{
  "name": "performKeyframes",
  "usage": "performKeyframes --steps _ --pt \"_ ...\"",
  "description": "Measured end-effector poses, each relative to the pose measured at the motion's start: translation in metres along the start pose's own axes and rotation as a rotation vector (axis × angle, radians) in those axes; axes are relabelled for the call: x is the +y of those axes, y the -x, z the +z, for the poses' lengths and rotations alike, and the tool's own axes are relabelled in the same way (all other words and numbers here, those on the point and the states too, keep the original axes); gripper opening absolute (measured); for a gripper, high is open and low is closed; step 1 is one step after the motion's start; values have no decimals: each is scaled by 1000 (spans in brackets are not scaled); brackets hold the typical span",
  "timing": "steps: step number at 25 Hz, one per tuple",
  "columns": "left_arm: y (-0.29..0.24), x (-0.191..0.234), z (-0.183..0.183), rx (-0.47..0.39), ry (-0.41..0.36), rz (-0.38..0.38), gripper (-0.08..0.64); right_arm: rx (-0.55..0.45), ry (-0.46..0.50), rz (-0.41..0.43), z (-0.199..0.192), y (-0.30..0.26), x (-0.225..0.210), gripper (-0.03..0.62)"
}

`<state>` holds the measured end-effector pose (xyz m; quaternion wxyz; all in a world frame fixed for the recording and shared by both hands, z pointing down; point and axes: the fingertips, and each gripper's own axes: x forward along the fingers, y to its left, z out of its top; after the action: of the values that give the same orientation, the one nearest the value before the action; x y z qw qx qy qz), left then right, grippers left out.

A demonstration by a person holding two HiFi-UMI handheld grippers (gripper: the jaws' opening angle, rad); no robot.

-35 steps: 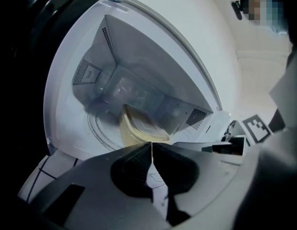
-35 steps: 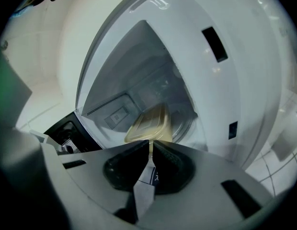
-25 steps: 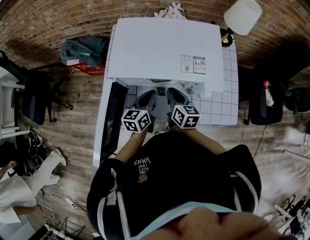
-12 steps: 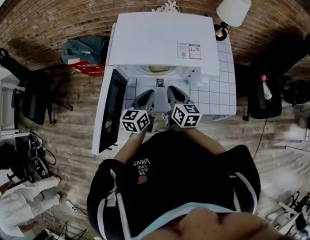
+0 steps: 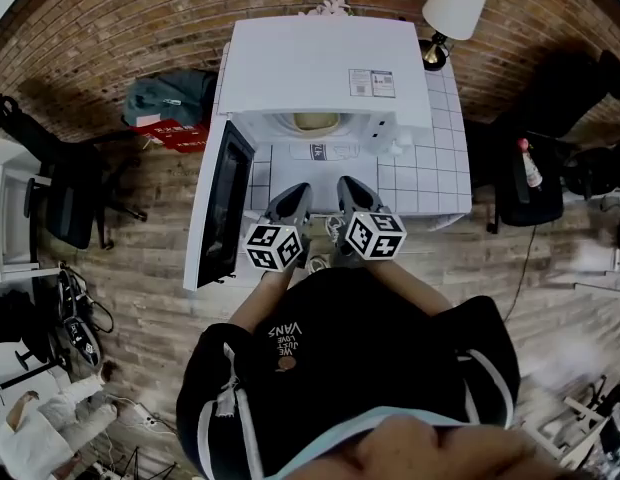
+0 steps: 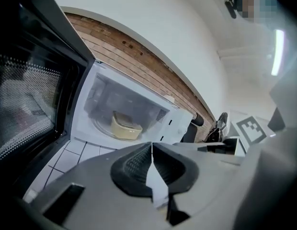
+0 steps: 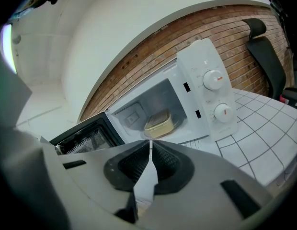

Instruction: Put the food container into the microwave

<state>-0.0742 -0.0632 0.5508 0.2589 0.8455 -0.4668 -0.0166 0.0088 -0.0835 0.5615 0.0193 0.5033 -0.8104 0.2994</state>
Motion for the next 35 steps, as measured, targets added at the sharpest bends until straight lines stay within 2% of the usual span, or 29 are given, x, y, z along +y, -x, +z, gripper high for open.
performKeyframes --steps 14,23,35 --pt "33 -20 -18 -4 -22 11 17 -23 32 18 -4 34 7 15" --pt "40 -41 -20 -32 -35 70 15 26 68 77 -10 57 4 12" --pt "50 -80 -44 -50 -36 141 15 63 102 140 -14 93 -11 6"
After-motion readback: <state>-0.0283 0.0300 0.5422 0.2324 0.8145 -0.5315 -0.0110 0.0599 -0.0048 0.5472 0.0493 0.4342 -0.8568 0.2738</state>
